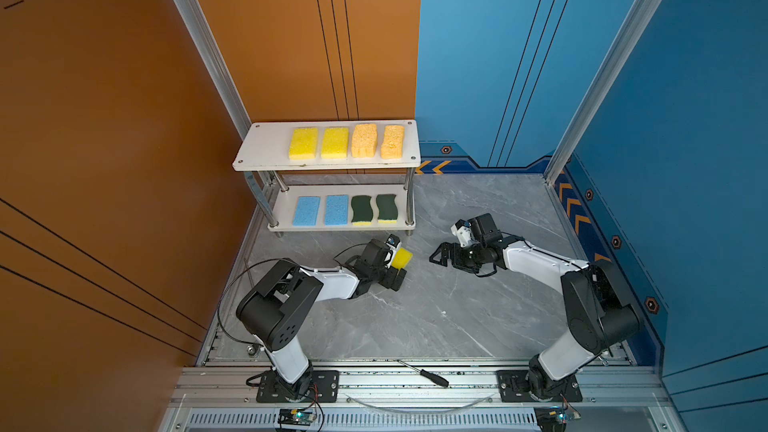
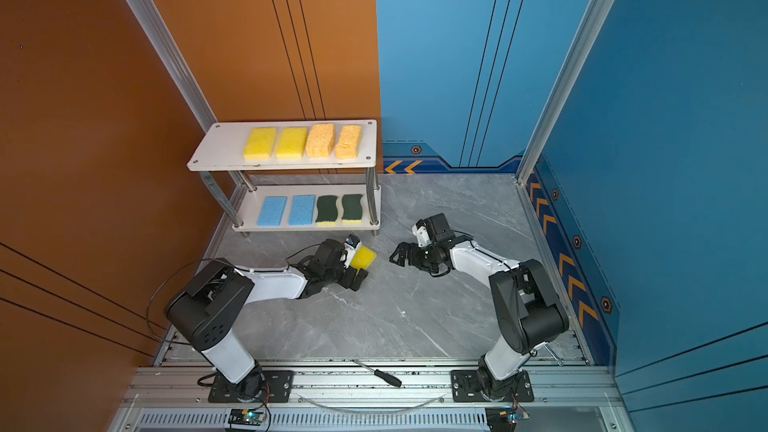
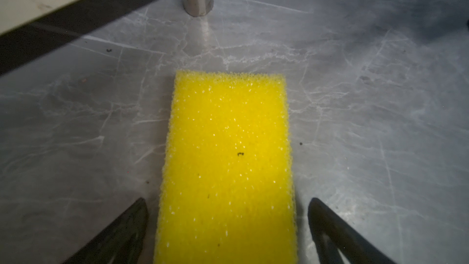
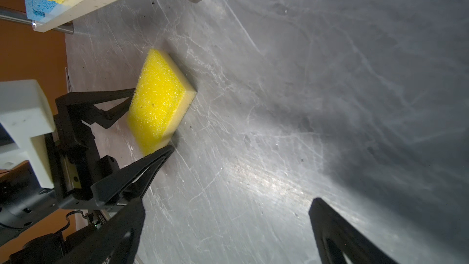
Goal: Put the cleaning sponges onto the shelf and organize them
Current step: 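Lift the yellow sponge with the left gripper off the table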
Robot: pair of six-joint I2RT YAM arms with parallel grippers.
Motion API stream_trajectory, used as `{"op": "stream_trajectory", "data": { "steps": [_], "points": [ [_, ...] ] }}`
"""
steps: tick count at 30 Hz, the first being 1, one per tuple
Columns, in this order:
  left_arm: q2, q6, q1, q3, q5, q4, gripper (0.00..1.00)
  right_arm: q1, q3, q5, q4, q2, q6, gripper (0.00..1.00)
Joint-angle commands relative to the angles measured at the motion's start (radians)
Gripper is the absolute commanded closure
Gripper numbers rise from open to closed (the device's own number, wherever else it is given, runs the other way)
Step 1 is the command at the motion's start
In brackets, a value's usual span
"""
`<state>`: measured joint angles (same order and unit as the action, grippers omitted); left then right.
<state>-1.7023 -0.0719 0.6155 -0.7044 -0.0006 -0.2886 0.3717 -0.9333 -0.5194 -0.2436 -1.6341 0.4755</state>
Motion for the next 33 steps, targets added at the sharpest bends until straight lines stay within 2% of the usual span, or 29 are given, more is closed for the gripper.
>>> {"op": "stream_trajectory", "data": {
  "steps": [1,5,24,30,31,33],
  "points": [
    [-0.034,-0.03,0.013,0.042,-0.027,0.01,0.01,-0.007,0.007,-0.011,0.016,-0.02,0.012,0.0],
    [-0.022,-0.037,0.026,0.069,-0.057,0.001,0.05,-0.007,0.003,-0.011,0.015,-0.025,0.012,0.0],
    [0.01,-0.083,0.049,0.176,-0.069,-0.068,0.06,-0.001,-0.01,-0.01,0.02,-0.044,0.025,0.0],
    [0.025,-0.086,0.053,0.183,-0.056,-0.068,0.13,0.001,-0.007,-0.008,0.017,-0.043,0.026,0.0],
    [0.029,-0.088,0.053,0.184,-0.056,-0.068,0.19,0.001,-0.006,-0.007,0.018,-0.043,0.026,0.0],
    [0.03,-0.089,0.055,0.185,-0.059,-0.07,0.22,0.001,-0.006,-0.007,0.02,-0.043,0.026,0.0]
  ]
}}
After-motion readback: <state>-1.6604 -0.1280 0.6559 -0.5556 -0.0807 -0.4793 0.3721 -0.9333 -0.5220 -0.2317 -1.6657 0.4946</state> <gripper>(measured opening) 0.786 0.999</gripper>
